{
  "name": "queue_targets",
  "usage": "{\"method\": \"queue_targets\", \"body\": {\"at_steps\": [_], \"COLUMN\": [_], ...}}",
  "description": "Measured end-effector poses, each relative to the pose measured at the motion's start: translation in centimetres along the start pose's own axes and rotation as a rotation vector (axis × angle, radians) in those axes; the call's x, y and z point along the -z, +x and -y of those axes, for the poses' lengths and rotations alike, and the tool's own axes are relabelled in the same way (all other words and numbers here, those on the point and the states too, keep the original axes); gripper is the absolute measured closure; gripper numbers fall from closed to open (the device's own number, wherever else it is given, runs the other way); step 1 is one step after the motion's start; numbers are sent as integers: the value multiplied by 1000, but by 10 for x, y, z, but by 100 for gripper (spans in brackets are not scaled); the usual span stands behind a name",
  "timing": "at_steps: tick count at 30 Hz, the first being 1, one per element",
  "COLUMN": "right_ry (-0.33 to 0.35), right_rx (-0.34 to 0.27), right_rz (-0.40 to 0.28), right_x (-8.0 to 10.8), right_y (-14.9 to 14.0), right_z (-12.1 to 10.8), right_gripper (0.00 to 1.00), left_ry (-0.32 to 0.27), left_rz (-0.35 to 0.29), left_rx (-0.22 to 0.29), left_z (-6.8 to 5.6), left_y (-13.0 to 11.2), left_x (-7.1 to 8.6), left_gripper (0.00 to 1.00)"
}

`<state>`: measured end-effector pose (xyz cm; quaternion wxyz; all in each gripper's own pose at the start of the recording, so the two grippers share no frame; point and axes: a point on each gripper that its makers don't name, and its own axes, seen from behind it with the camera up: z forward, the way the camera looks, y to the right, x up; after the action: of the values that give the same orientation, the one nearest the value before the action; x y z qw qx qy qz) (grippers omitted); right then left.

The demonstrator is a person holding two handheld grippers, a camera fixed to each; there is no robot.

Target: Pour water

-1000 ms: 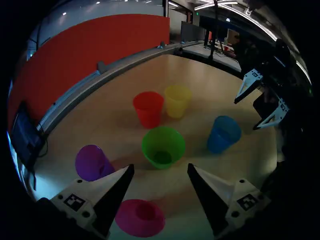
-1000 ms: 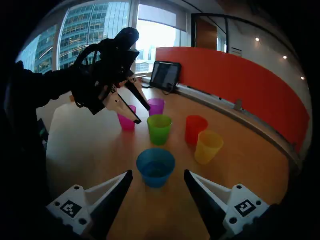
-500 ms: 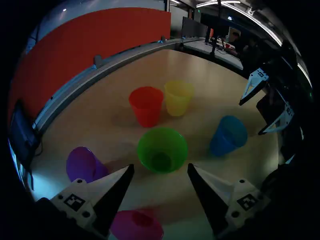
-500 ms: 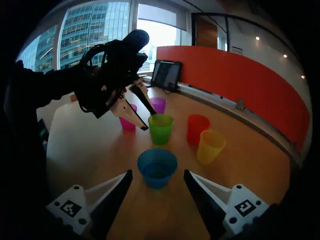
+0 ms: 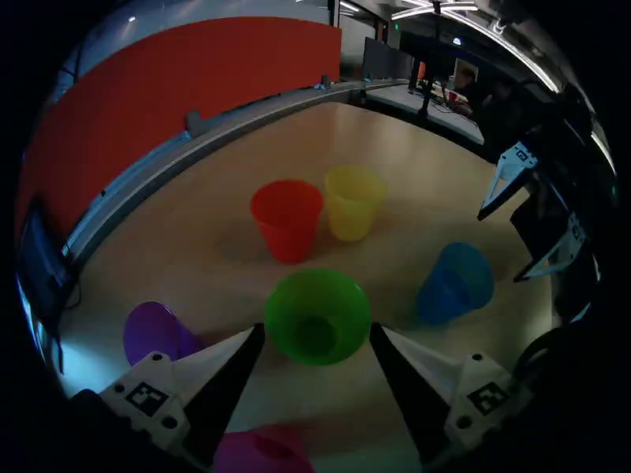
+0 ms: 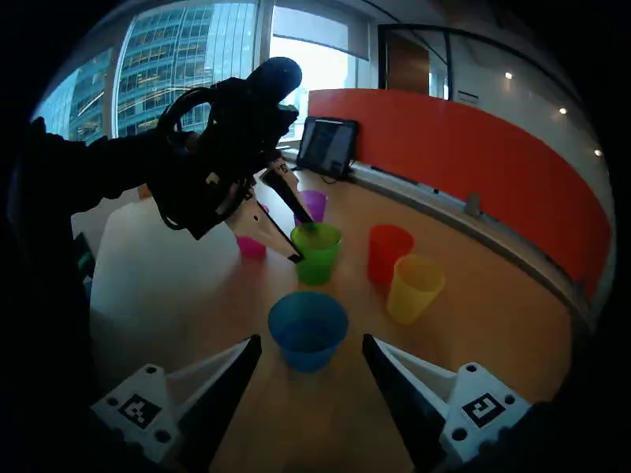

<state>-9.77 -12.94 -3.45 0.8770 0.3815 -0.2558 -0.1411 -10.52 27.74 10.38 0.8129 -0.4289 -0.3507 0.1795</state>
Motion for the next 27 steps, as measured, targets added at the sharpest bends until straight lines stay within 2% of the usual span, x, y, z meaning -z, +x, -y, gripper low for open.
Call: {"method": "queue_targets", "body": {"at_steps": [12, 14, 18, 27], "right_ry": [-3, -3, -2, -7], "right_rx": [1, 1, 0, 0], "right_rz": [1, 2, 2, 4], "right_x": [-2, -2, -1, -2], "right_y": [1, 1, 1, -1], "right_z": [0, 0, 0, -1], "right_gripper": [0, 0, 0, 0], "left_ry": [18, 22, 18, 21], "left_rz": [-2, -4, -6, -46], "left_rx": [6, 11, 29, 56], "left_z": [0, 1, 0, 5], "left_y": [-1, 0, -1, 7], "left_x": [-7, -7, -8, -3], "left_gripper": [2, 3, 14, 14]}}
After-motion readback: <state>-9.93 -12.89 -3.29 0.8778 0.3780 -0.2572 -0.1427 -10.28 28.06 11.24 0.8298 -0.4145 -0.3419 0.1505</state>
